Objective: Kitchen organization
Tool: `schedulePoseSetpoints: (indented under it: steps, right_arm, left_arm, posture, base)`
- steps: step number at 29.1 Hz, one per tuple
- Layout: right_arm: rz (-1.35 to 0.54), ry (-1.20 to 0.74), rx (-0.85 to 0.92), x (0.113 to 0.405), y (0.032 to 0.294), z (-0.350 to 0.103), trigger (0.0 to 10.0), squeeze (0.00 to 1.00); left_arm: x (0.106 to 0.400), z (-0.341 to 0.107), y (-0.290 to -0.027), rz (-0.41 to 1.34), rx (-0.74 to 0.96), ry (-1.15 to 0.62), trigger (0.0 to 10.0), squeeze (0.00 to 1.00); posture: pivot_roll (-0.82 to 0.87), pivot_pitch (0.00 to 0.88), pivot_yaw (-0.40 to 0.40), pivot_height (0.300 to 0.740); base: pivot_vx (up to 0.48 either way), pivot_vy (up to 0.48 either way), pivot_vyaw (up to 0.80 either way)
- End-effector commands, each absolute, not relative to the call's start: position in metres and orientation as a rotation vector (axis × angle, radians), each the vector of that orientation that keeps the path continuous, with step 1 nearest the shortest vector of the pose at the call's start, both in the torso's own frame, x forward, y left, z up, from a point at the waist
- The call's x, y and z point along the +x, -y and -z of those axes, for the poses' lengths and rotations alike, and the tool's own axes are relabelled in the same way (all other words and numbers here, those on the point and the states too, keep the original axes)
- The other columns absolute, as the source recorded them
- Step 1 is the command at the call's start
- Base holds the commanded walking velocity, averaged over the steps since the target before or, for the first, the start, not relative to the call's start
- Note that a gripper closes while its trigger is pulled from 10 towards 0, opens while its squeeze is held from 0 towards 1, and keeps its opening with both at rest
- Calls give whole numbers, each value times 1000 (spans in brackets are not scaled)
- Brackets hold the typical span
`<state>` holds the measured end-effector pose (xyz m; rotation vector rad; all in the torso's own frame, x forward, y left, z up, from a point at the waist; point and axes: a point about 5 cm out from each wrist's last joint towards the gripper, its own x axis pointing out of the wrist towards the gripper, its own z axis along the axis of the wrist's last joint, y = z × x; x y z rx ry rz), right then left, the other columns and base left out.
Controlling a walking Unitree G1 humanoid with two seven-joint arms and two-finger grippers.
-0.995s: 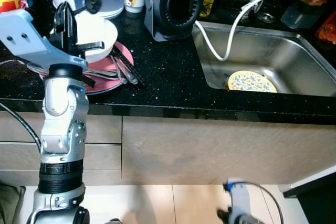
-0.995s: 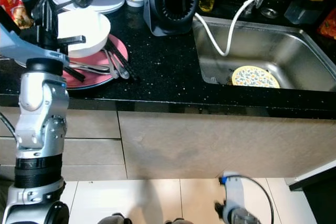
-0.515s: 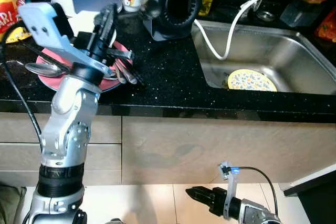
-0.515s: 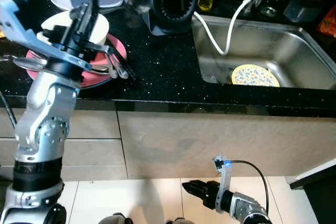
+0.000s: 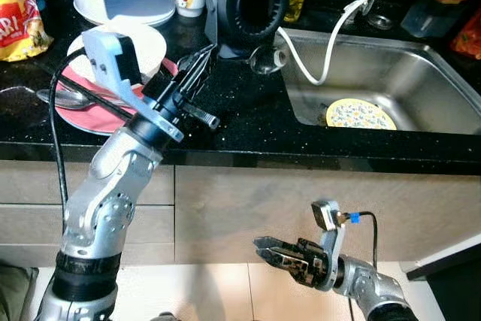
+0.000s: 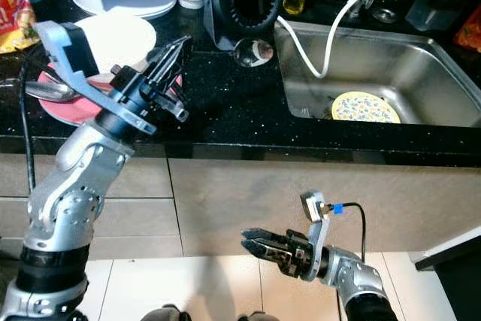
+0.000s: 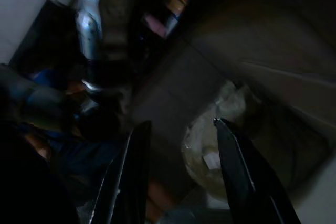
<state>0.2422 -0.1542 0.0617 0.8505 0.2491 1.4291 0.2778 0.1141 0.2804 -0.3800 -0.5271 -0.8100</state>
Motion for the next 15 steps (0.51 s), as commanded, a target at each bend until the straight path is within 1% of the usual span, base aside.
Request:
schedulePoseSetpoints:
  steps: [1, 2, 7, 8, 10, 12, 15]
  right_arm:
    - [-1426, -141, 905, 246, 161, -76, 10000, 0]
    - [-1419, -44, 944, 253, 166, -90, 10000, 0]
    - [-1393, 87, 979, 262, 171, -110, 10000, 0]
    - [-1393, 87, 979, 262, 171, -110, 10000, 0]
    - [-1370, 179, 992, 269, 169, -128, 10000, 0]
    - [-1360, 209, 997, 271, 168, -134, 10000, 0]
    - [-1296, 281, 945, 284, 162, -153, 10000, 0]
  left_arm:
    - [271, -281, -111, 876, -431, 521, 10000, 0]
    - [268, -283, -110, 912, -477, 519, 10000, 0]
    - [264, -285, -109, 958, -548, 516, 10000, 0]
    - [264, -285, -109, 958, -548, 516, 10000, 0]
    - [263, -285, -108, 971, -586, 515, 10000, 0]
    - [263, -285, -107, 976, -601, 515, 10000, 0]
    - [258, -283, -103, 1014, -619, 497, 10000, 0]
  posture:
    - [98, 95, -87, 740]
    - [96, 94, -87, 740]
    - [95, 93, -86, 740]
    - [95, 93, -86, 740]
    - [97, 96, -87, 740]
    - [97, 96, -87, 740]
    - [98, 100, -90, 740]
  base:
    - [0, 0, 0]
    - [0, 0, 0]
    - [0, 0, 0]
    - [0, 0, 0]
    - [0, 0, 0]
    - [0, 0, 0]
    - [0, 0, 0]
